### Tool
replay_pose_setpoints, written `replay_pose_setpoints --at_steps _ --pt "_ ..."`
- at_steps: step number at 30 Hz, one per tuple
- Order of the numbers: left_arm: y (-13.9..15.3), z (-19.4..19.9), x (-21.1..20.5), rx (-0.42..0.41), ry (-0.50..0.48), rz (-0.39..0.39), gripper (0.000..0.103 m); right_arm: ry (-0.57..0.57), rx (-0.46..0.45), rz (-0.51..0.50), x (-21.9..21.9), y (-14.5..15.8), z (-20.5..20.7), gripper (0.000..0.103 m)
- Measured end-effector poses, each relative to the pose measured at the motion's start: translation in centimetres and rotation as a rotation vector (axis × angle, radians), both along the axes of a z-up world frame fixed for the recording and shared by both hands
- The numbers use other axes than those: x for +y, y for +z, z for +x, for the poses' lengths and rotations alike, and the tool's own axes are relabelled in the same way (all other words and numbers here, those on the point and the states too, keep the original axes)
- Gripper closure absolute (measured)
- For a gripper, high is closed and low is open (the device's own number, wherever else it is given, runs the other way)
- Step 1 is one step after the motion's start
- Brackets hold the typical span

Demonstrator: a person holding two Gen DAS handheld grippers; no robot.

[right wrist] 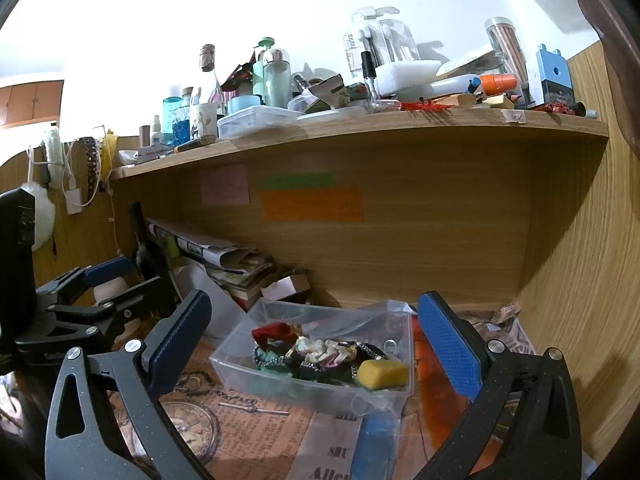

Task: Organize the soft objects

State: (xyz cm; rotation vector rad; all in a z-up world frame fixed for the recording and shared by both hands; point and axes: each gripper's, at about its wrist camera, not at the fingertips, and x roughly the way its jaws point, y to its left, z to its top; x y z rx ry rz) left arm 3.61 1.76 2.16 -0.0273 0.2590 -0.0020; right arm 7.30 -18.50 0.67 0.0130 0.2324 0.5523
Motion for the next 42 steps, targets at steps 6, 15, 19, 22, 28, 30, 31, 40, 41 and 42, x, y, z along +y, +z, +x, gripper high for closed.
replay_pose_setpoints --at_steps 6,15,19,22,28,30,31,40,41,42 --pt "0.01 -0.02 0.0 0.0 0.0 0.002 0.0 0.0 -0.007 -0.004 0.15 0.05 -0.16 0.0" --pt "0.12 -0.13 -0.19 -0.002 0.002 0.002 0.0 0.005 -0.009 -0.004 0.27 0.11 -0.26 0.0" --pt "0.12 -0.15 -0.25 -0.002 0.003 0.003 0.0 0.005 -0.009 -0.004 0.36 0.14 -0.33 0.0" --pt "0.13 -0.18 -0.32 -0.002 0.004 0.002 0.0 0.003 -0.01 -0.004 0.38 0.12 -0.32 0.0" --pt "0.14 -0.18 -0.37 -0.003 0.005 0.003 0.0 0.007 -0.01 -0.003 0.44 0.16 -0.37 0.0" --pt "0.14 -0.17 -0.31 -0.002 0.003 0.002 0.0 0.006 -0.01 -0.003 0.45 0.15 -0.38 0.0" --pt "0.14 -0.18 -0.33 -0.003 0.004 0.003 0.0 0.006 -0.01 -0.003 0.45 0.15 -0.38 0.0" --pt "0.15 -0.21 -0.34 -0.002 0.003 0.002 0.0 0.009 -0.009 -0.002 0.52 0.17 -0.4 0.0" --pt "0.15 -0.21 -0.39 -0.001 0.005 0.003 0.0 0.009 -0.009 -0.002 0.53 0.16 -0.41 0.0" --pt "0.13 -0.22 -0.41 -0.002 0.004 0.002 0.0 0.009 -0.009 -0.002 0.51 0.15 -0.4 0.0"
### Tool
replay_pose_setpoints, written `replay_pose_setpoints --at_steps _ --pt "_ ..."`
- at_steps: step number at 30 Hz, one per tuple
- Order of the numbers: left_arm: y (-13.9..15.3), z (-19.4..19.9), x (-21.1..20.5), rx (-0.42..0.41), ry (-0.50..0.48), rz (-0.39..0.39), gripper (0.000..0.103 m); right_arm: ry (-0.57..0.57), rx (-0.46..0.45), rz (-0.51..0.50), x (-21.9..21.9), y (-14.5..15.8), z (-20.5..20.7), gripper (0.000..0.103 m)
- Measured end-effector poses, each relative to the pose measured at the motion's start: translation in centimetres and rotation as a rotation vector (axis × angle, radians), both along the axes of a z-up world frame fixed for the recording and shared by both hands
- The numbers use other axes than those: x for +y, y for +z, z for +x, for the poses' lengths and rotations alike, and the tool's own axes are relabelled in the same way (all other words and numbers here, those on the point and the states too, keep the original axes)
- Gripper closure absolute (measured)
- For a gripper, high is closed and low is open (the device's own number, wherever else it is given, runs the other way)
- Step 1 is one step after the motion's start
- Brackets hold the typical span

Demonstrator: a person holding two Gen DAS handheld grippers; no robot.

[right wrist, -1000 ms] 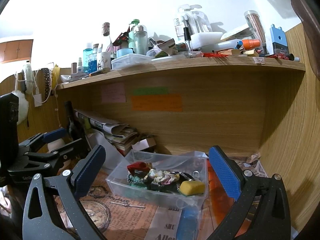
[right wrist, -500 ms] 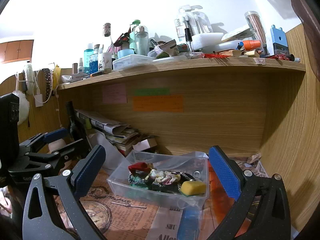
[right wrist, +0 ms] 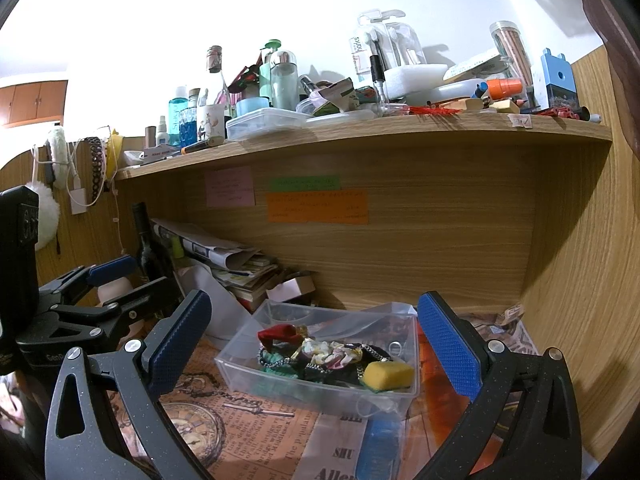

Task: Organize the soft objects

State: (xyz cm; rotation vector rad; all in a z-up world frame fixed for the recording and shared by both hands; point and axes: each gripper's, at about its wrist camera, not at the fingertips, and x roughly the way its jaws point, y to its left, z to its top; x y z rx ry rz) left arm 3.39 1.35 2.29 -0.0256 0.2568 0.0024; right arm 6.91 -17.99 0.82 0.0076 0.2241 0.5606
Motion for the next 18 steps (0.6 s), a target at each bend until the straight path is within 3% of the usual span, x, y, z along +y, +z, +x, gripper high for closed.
replay_pose_setpoints --at_steps 18 --pt "0.01 0.19 0.39 0.007 -0.036 -0.013 0.0 -0.004 0.008 -0.003 0.19 -0.31 0.11 0.0"
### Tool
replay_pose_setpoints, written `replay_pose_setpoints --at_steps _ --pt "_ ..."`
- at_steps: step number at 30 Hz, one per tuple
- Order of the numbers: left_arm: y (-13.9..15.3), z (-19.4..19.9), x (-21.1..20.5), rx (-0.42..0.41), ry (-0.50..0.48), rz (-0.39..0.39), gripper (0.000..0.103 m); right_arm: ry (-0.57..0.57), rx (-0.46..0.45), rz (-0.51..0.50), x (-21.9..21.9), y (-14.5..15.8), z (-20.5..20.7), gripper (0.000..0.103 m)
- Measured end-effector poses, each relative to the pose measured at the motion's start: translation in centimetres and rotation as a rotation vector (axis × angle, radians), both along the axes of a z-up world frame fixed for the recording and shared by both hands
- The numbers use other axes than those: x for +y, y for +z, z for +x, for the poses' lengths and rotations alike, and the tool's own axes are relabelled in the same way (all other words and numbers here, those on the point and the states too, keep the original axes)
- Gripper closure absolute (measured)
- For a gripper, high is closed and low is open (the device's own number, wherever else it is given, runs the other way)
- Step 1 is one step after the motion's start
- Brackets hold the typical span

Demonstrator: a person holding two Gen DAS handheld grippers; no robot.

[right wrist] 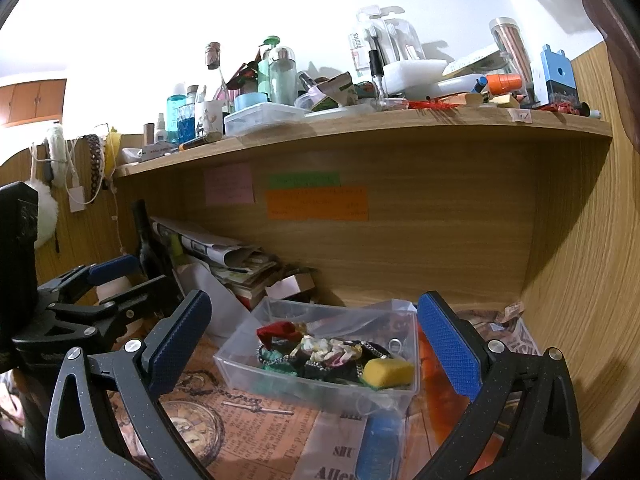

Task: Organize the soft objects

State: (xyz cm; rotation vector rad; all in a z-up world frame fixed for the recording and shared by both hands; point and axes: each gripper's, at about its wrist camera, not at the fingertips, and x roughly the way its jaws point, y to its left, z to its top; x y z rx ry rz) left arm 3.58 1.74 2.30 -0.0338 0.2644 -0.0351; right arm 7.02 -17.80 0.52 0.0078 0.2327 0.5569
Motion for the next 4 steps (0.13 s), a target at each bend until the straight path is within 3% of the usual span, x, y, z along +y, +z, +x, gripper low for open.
replay_pose_setpoints --at_steps 4 --pt "-0.01 -0.04 -0.07 0.001 0.001 0.0 0.0 -0.004 0.006 0.001 0.08 -0.23 0.16 0.0"
